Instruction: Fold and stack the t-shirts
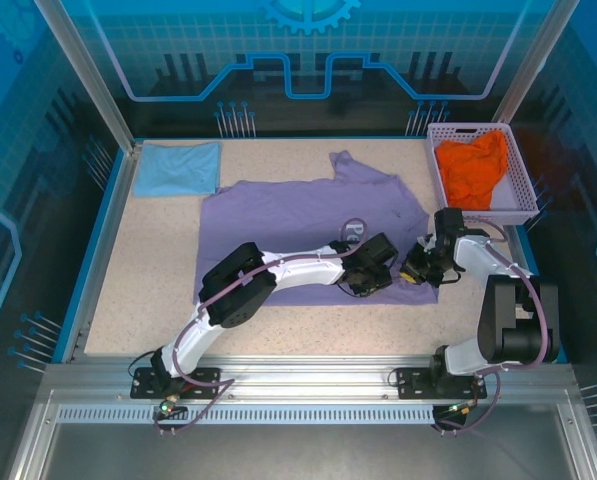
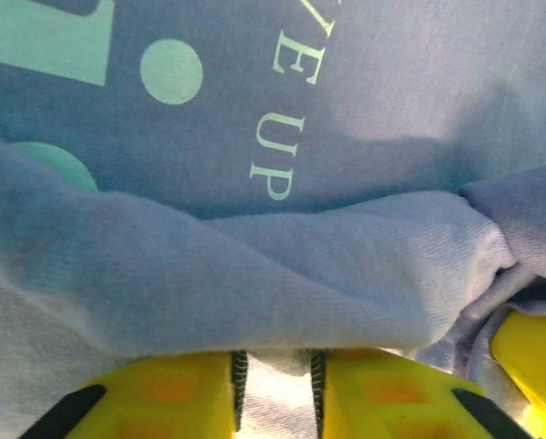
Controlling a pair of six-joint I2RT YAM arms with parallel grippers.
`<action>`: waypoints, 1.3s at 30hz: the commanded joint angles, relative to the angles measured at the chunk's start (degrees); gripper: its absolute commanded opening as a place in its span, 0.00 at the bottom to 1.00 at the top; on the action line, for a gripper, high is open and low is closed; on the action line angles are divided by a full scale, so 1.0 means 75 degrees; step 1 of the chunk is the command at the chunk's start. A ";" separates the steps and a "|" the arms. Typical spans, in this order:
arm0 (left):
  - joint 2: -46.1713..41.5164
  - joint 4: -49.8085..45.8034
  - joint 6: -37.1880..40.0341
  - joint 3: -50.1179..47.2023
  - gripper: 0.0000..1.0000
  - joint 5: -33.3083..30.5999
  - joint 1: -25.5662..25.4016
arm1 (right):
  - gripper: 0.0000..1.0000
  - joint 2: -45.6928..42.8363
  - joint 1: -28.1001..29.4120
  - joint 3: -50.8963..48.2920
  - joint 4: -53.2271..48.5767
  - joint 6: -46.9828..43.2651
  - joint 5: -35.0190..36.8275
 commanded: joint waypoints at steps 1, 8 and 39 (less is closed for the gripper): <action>0.0273 -0.0314 0.0191 0.0235 0.23 -0.0154 0.0010 | 0.08 -0.0071 -0.0123 -0.0145 -0.0006 -0.0076 -0.0105; 0.0328 -0.0319 0.0209 0.0233 0.13 -0.0092 0.0063 | 0.08 -0.0109 -0.0120 -0.0160 -0.0025 -0.0089 -0.0069; -0.0548 -0.0193 0.0903 -0.0326 0.00 -0.0036 0.0169 | 0.08 -0.0442 -0.0112 -0.0215 -0.0232 -0.0136 0.0056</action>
